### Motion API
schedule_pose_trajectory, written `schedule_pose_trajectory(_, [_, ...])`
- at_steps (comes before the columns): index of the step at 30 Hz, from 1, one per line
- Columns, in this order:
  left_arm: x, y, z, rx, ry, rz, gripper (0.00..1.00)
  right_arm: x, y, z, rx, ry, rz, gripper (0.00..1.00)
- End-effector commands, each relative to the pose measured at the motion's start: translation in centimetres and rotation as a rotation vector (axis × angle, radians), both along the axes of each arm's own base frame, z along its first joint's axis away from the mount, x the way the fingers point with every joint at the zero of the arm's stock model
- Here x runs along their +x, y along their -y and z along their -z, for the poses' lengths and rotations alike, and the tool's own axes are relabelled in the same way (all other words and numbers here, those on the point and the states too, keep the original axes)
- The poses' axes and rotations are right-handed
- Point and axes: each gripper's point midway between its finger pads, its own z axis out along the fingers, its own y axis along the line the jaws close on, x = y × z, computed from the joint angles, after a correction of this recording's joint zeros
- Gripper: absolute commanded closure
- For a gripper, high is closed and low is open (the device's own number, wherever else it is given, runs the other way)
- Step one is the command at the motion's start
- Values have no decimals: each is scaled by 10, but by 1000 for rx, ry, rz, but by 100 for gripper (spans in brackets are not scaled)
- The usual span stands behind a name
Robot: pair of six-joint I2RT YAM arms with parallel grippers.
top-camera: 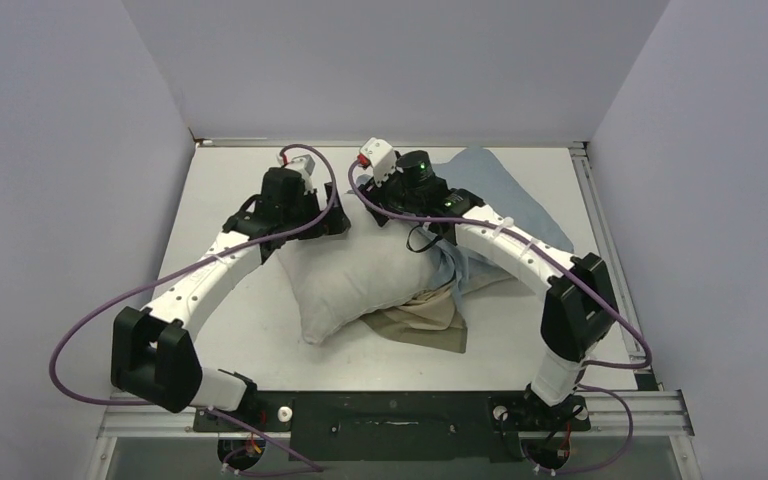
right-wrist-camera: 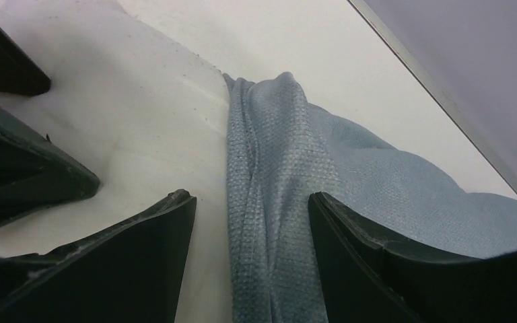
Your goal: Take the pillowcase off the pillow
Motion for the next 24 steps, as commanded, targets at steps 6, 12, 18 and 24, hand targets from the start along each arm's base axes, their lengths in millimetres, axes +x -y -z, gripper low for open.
schedule_pose_trajectory(6, [-1, 19, 34, -78, -69, 52, 37, 29, 1, 4, -96, 54, 49, 60])
schedule_pose_trajectory(12, [-17, 11, 51, -59, -99, 47, 93, 36, 6, -4, -43, 29, 70, 87])
schedule_pose_trajectory(18, [-32, -7, 54, -6, -100, 6, 100, 53, 33, -38, 217, -88, 86, 95])
schedule_pose_trajectory(24, [-48, -27, 51, 43, -67, -35, 100, 80, 90, -57, 402, -168, 199, 95])
